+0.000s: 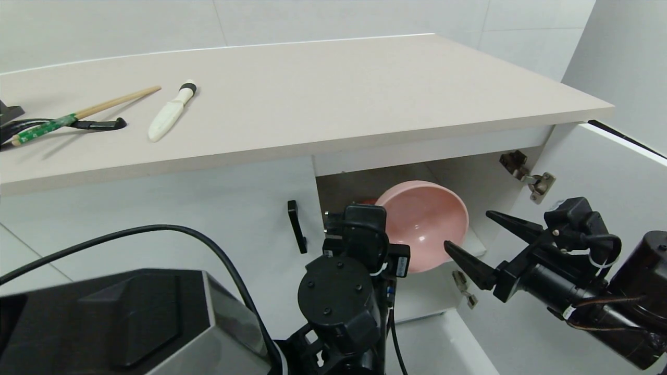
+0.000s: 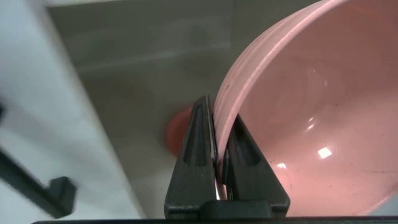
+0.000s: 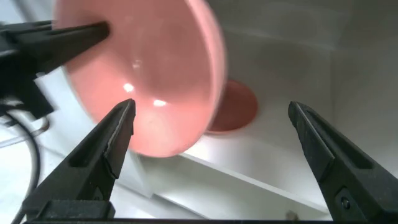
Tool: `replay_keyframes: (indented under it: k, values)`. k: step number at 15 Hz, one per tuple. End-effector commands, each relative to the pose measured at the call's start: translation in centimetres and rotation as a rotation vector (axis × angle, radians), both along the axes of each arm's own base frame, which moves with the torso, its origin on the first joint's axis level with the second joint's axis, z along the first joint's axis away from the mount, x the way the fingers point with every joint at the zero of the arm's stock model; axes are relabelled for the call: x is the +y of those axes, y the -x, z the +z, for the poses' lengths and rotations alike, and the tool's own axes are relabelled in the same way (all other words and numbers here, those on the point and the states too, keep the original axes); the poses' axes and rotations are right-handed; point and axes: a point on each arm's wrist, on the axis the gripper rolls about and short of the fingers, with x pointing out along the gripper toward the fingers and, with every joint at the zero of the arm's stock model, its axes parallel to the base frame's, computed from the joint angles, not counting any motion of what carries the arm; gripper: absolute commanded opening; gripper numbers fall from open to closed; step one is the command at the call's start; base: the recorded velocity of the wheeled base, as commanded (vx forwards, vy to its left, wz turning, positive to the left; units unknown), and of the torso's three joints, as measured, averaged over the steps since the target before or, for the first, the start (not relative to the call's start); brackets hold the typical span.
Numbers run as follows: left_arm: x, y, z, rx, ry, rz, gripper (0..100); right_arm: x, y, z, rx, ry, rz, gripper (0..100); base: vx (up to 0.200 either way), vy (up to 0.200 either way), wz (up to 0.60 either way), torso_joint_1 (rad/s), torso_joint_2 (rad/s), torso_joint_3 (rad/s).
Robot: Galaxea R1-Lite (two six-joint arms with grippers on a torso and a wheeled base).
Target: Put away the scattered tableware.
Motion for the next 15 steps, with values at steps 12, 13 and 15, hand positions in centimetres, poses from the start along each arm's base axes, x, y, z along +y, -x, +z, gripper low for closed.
replay_keyframes:
  k: [12, 13, 15]
  values:
    - [-2.4, -0.3, -0.4, -0.034, 0.002, -0.029, 0, -1.2, -1.3, 0.3, -0.015, -0.009, -0.068, 100, 0.000, 0.000, 0.00, 0.000, 0.00, 0.000]
    - [-2.5, -0.2, -0.3, -0.037, 0.007, -0.032, 0, -1.2, -1.3, 0.3, -0.017, -0.010, -0.068, 100, 0.000, 0.000, 0.00, 0.000, 0.00, 0.000]
    - [-2.8, 0.1, -0.4, -0.037, 0.009, -0.043, 0, -1.4, -1.1, 0.8, -0.033, -0.018, -0.070, 100, 0.000, 0.000, 0.00, 0.000, 0.00, 0.000]
